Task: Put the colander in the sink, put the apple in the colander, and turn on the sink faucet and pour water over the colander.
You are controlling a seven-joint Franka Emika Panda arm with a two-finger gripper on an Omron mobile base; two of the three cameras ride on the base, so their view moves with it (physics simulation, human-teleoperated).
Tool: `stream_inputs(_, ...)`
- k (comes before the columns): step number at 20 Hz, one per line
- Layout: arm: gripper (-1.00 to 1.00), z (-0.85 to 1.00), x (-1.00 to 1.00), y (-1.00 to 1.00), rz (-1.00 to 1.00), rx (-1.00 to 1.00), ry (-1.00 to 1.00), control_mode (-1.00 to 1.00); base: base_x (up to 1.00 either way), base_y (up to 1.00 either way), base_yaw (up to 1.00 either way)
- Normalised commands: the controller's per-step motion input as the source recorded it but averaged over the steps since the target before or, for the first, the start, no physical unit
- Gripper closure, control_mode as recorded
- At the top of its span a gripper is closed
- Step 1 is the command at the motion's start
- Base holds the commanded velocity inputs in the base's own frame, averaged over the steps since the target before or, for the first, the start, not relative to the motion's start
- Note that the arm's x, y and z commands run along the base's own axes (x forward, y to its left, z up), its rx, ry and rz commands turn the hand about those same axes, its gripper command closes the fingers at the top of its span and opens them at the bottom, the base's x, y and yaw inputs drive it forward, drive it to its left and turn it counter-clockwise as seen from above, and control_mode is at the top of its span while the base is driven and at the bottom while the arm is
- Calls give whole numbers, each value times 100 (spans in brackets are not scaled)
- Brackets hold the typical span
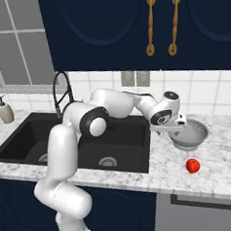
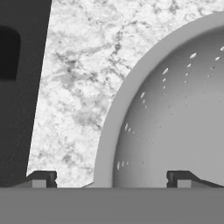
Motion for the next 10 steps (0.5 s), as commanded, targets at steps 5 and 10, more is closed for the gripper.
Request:
stream_inputs(5, -100, -14, -3, 0, 0, -1, 0, -100, 0, 0, 0)
stream_inputs(10, -100, -4, 0, 0, 0, 0, 0, -100, 0, 0, 0)
